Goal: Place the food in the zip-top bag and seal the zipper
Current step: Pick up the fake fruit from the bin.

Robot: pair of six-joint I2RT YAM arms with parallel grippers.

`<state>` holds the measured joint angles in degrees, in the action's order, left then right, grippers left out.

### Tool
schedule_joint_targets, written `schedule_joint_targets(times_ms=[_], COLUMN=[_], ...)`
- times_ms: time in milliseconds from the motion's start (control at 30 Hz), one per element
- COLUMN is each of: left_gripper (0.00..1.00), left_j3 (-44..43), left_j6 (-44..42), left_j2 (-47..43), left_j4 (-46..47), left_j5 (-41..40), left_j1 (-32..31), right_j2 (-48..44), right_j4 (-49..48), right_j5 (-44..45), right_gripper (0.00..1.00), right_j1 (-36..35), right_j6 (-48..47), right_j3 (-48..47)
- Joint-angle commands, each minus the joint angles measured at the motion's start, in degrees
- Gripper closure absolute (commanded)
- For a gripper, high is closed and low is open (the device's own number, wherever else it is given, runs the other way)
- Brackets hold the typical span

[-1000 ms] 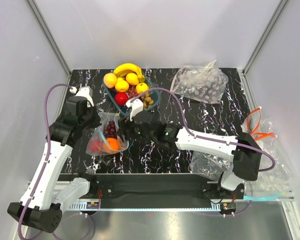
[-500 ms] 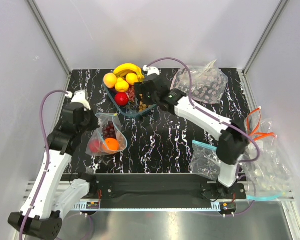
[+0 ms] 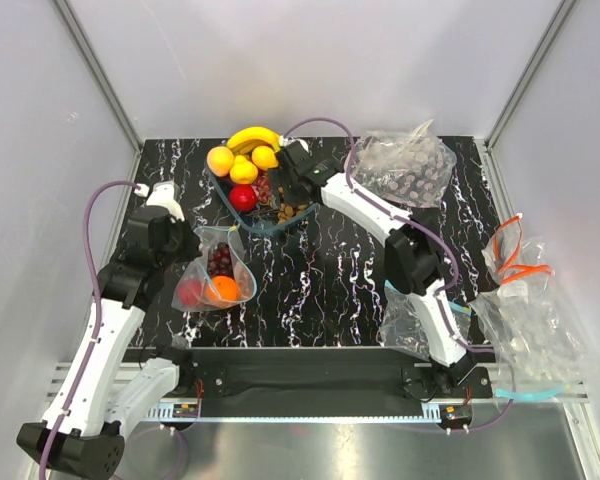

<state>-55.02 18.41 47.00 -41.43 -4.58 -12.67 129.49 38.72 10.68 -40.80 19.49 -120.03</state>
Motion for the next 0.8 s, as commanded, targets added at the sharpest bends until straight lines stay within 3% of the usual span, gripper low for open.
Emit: schedule_joint_targets(times_ms=[0,100,533,633,667,767], left_gripper=[0.94,0.94,0.94,0.94,0.94,0.94], left_j3=[-0.1,-0.1,0.1,0.1,0.0,0.0], left_j6=[-0.7,-0.7,-0.7,-0.7,-0.7,-0.7], left_j2=[0.0,0.2,0.0,0.0,0.0,0.1], left_j4=[3.5,3.5,3.6,3.6,3.6,3.6], left_j5=[1.6,1.9,2.6,2.7,2.7,2.7], left_j1=[0.3,0.4,0.3,0.3,0.4,0.4], right_j2=[2.9,6.8,22.0,21.8,21.2,18.1], right_j4=[1.1,2.3,5.4,4.6,4.5,2.8], right_j5=[-1.6,-1.8,-10.4,-11.9,-12.1,-12.7], right_gripper=[0.11,0.0,0.03,0.26,0.5,0.68], right_j1=[1.4,2.4,3.6,3.6,3.6,3.6], right_j6=[-0.6,-0.8,-6.2,-7.5,-7.8,-8.3], right_j3=[-4.5,-7.8,-20.1,-18.7,-18.4,-15.9])
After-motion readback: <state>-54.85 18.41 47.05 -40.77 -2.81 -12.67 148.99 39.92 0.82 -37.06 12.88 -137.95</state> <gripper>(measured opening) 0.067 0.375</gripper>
